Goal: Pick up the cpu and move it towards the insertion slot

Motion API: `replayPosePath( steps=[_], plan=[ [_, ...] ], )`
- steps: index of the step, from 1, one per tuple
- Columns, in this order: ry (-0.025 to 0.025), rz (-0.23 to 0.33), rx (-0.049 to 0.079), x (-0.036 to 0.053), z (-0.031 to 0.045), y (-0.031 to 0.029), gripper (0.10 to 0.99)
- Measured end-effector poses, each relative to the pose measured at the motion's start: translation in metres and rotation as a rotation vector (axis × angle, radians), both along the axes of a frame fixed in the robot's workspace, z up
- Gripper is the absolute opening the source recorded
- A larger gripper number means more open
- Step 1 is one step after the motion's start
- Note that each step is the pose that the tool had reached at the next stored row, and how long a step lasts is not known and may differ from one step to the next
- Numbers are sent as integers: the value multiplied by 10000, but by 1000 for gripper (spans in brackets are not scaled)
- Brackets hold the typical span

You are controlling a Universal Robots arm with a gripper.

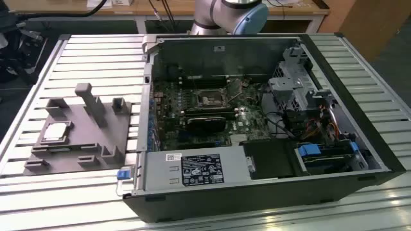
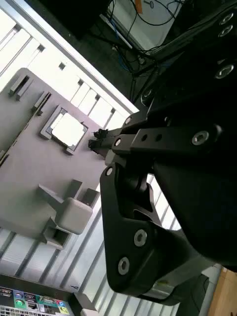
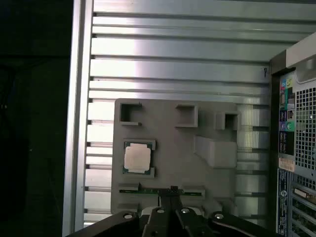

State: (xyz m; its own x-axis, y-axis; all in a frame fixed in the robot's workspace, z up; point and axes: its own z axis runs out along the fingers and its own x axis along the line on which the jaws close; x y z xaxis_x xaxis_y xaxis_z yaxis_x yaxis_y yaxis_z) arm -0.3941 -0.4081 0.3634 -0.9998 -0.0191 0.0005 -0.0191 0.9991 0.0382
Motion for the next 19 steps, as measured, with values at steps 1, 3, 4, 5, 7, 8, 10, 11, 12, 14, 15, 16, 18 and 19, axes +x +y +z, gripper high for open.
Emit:
replayPosePath(
  steps=[1, 3, 4, 5, 7, 8, 10, 11, 12, 14, 15, 16, 18, 19],
  plan=[
    [0, 0, 0, 0, 0, 0, 106],
    [0, 0, 0, 0, 0, 0, 106],
    [0, 0, 0, 0, 0, 0, 106],
    [0, 0, 0, 0, 0, 0, 106],
    [2, 0, -1, -7, 1, 0, 106],
    [0, 0, -1, -11, 0, 0, 106],
    [-1, -1, 0, -25, -1, 1, 106],
    [-1, 0, 0, -37, -2, 0, 106],
    [0, 0, 1, -50, -2, 0, 106],
    [1, 0, 0, -77, -2, 0, 106],
    [0, 0, 0, -93, -3, 0, 106],
    [0, 0, -1, -107, -3, 0, 106],
    [0, 1, 0, -131, -6, 0, 106],
    [0, 0, 0, -143, -6, 0, 106]
  ],
)
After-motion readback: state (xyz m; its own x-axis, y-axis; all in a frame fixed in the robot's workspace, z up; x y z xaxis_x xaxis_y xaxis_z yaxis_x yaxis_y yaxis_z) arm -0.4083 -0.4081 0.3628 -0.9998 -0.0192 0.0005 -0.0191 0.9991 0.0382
